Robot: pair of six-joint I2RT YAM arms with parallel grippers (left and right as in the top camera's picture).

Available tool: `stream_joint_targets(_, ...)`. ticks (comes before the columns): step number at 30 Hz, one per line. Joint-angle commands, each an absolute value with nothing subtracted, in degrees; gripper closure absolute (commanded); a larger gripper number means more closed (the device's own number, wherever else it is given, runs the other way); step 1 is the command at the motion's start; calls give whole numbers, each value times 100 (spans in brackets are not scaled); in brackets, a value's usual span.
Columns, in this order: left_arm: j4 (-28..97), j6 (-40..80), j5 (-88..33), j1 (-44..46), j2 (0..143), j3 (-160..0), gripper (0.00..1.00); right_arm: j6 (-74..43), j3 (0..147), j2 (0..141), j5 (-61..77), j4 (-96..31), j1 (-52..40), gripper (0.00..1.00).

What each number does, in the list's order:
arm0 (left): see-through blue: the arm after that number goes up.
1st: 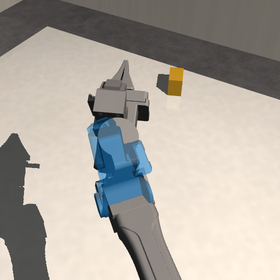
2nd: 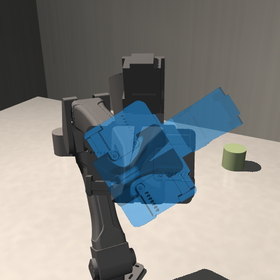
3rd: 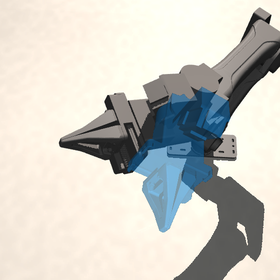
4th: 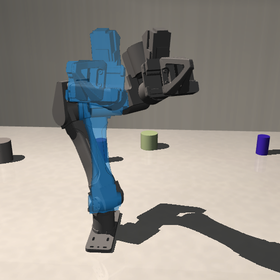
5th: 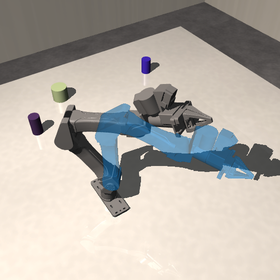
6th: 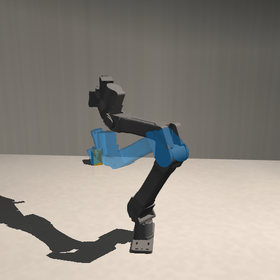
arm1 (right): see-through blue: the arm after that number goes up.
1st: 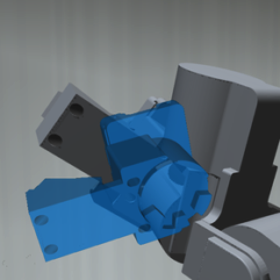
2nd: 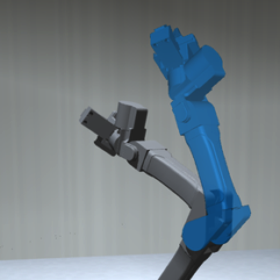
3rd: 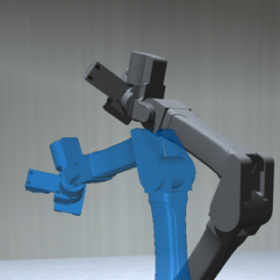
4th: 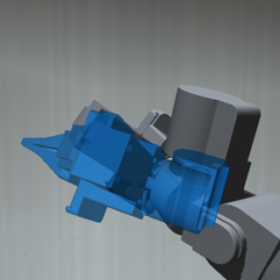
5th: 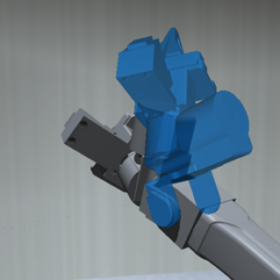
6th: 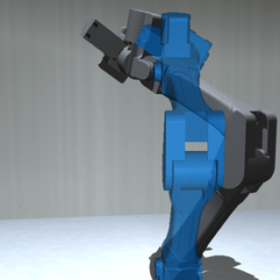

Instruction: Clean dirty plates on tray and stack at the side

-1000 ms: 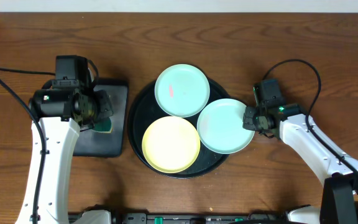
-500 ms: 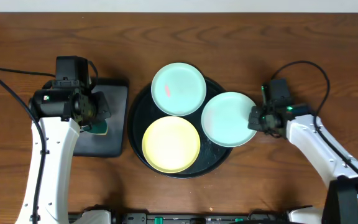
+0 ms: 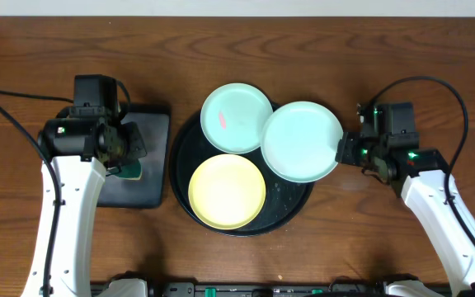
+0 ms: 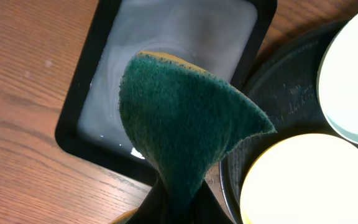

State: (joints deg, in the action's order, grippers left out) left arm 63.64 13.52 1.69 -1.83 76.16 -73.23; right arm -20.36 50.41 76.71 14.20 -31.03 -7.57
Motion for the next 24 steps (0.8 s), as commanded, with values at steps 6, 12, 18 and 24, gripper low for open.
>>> stream_joint_targets(6,6414,1424,220,-209,6768,-7363,93,-2152,5142,7701,2209,-2565,-751,99)
stream_joint_targets(12,6425,1509,220,-209,6359,-7363,92,-2456,5140,7920,2209,-2185,-958,99)
stream_joint_targets(18,6425,1577,220,-209,6305,-7363,92,-2687,5142,8396,1914,-1610,-1411,99)
stream_joint_targets(24,6423,1721,217,-381,6414,-7380,93,-3133,5321,8971,1579,-1017,-1890,99)
